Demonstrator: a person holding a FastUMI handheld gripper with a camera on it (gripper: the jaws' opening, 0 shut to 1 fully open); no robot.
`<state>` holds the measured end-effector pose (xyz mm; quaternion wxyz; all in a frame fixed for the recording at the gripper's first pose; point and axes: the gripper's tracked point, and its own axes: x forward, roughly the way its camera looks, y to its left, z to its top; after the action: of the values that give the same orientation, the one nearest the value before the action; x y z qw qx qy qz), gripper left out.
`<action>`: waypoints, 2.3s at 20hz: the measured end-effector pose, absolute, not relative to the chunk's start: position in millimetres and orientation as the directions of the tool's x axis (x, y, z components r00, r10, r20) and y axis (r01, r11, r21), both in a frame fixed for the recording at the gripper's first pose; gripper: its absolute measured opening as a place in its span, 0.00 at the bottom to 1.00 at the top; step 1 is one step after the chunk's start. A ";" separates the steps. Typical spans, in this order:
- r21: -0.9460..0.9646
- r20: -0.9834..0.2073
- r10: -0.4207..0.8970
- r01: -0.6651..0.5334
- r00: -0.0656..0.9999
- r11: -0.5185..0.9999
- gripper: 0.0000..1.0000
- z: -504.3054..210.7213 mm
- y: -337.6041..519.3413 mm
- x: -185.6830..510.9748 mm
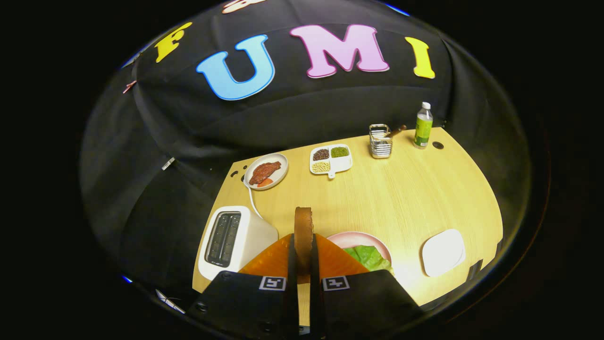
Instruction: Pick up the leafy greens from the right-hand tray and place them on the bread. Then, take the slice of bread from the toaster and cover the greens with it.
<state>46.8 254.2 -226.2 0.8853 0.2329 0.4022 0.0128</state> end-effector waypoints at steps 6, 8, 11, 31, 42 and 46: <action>0.476 -0.731 0.255 0.205 0.633 0.855 0.14 -288.2 255.4 24.9; 0.493 -0.732 0.265 0.221 0.627 0.841 0.14 -304.7 255.7 22.9; 0.535 -0.736 0.290 0.262 0.612 0.803 0.14 -329.6 253.0 20.0; 0.261 -0.851 0.138 0.180 0.507 0.948 0.60 -420.2 193.4 -4.7; 0.233 -0.823 0.140 0.102 0.551 0.967 1.00 -400.8 173.8 -8.8; 0.287 -0.785 0.210 0.041 0.582 0.957 1.00 -368.6 174.0 -8.0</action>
<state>-8.0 174.0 -368.6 0.8786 0.1386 0.4545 0.0481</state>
